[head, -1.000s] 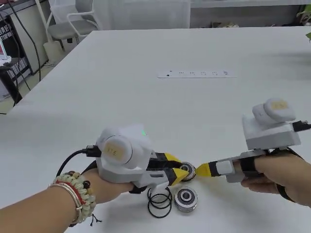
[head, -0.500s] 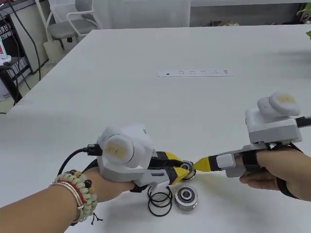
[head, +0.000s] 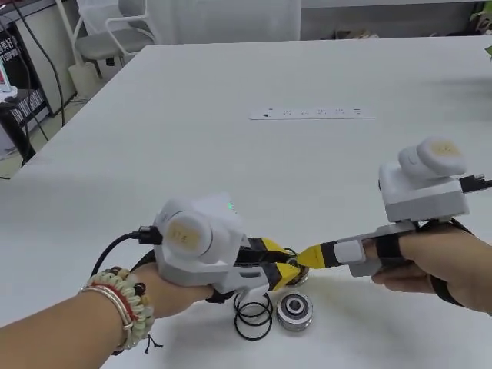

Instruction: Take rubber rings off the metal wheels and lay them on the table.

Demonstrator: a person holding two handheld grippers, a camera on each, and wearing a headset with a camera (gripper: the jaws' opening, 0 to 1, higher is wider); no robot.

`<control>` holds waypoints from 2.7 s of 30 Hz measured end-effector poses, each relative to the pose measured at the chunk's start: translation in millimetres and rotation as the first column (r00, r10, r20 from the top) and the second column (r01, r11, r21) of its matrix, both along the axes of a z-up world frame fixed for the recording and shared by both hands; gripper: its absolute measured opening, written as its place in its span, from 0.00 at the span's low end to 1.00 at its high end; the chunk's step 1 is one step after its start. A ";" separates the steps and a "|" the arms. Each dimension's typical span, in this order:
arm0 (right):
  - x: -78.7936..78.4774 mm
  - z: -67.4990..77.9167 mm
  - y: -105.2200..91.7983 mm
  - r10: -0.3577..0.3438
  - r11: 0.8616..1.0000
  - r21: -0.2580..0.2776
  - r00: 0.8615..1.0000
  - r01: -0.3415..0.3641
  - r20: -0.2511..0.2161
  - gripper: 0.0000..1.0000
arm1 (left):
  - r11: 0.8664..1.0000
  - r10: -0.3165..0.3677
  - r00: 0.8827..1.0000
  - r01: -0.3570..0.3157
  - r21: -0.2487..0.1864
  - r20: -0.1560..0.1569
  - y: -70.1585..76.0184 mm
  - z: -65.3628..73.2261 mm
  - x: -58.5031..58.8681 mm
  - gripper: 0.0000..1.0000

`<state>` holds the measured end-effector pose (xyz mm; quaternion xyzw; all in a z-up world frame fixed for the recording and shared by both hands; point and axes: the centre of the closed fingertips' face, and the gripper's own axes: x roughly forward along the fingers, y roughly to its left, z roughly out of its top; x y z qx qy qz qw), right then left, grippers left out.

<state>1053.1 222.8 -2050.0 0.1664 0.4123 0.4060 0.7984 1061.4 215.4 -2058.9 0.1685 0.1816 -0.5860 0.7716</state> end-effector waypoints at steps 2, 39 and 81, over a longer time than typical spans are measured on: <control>0.7 -4.8 -5.9 -0.014 1.000 -0.024 1.000 0.014 -0.007 0.00 | 1.000 0.004 1.000 -0.004 -0.004 -0.001 0.0 0.2 -0.1 0.07; 11.1 5.0 -18.8 -0.031 0.996 -0.077 0.996 0.038 0.085 0.00 | 0.981 -0.189 0.982 0.189 0.055 0.001 25.2 79.5 -39.2 0.56; -12.0 19.7 25.3 0.187 0.976 -0.144 0.968 -0.163 0.170 0.00 | 0.985 0.171 0.983 -0.171 0.010 -0.062 148.8 72.9 -81.8 0.74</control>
